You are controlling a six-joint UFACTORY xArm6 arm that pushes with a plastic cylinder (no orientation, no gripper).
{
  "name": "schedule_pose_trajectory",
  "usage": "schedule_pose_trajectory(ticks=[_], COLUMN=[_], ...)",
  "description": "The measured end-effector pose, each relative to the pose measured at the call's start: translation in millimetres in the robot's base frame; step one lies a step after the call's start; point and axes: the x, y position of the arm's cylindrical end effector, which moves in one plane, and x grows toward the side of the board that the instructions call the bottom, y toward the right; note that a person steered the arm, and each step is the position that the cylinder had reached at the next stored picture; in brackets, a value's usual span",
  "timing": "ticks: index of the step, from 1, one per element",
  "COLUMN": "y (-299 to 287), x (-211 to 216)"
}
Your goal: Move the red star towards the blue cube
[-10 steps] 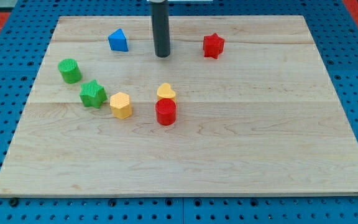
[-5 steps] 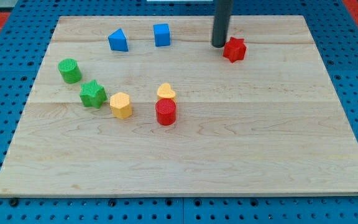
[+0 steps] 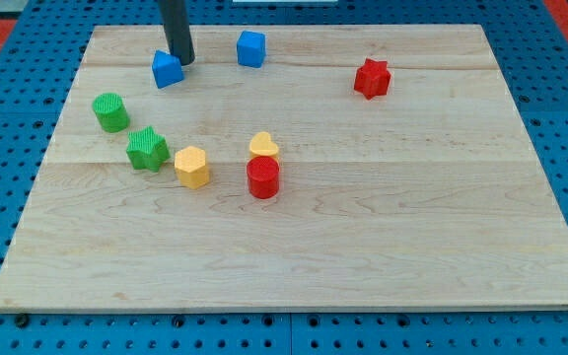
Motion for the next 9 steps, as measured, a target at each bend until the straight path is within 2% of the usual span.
schedule_pose_trajectory(ticks=[1, 2, 3, 5, 6, 7, 8, 9], y=[32.3, 80.9, 106.6, 139.5, 181.5, 294.4, 306.6, 269.9], x=[-38.1, -59.0, -39.8, -30.9, -34.3, -41.2, 9.7, 27.6])
